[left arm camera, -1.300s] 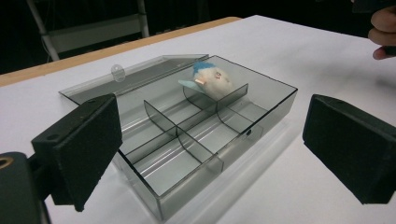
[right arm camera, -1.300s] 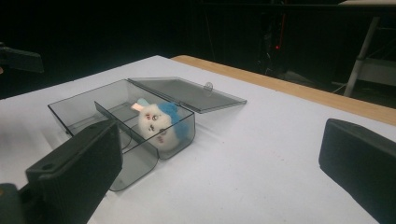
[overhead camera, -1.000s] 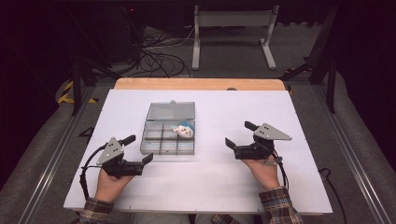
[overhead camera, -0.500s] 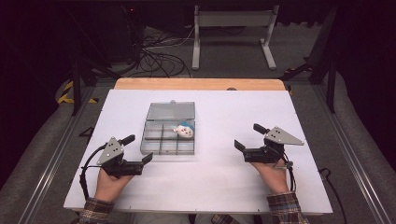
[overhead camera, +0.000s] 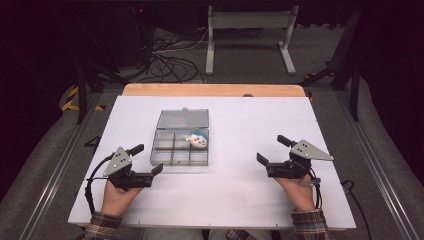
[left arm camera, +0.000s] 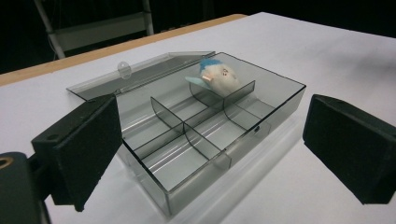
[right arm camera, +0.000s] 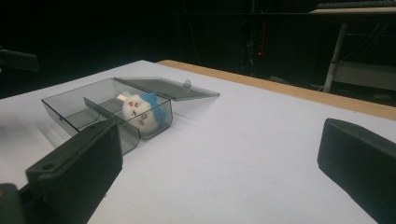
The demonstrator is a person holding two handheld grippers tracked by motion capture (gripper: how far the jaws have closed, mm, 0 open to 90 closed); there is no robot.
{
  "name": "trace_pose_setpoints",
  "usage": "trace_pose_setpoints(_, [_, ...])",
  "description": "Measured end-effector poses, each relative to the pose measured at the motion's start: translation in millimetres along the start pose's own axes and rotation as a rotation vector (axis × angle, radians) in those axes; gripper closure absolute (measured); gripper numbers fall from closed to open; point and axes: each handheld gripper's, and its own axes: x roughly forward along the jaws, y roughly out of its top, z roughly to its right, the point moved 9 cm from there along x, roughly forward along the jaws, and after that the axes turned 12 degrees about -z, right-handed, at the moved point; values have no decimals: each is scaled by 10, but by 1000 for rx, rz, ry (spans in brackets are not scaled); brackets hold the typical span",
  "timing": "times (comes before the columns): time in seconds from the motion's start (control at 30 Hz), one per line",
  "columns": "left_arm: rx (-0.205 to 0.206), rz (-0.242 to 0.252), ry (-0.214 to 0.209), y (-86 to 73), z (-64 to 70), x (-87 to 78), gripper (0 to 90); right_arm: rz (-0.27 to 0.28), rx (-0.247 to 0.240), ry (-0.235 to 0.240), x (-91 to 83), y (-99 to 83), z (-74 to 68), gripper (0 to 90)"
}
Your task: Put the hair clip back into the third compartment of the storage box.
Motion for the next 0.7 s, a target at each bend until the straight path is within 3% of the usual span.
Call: trace_pose_setpoints(0.7, [-1, -3, 0, -20, -16, -14, 53, 14, 41, -40, -274, -120, 198, 8])
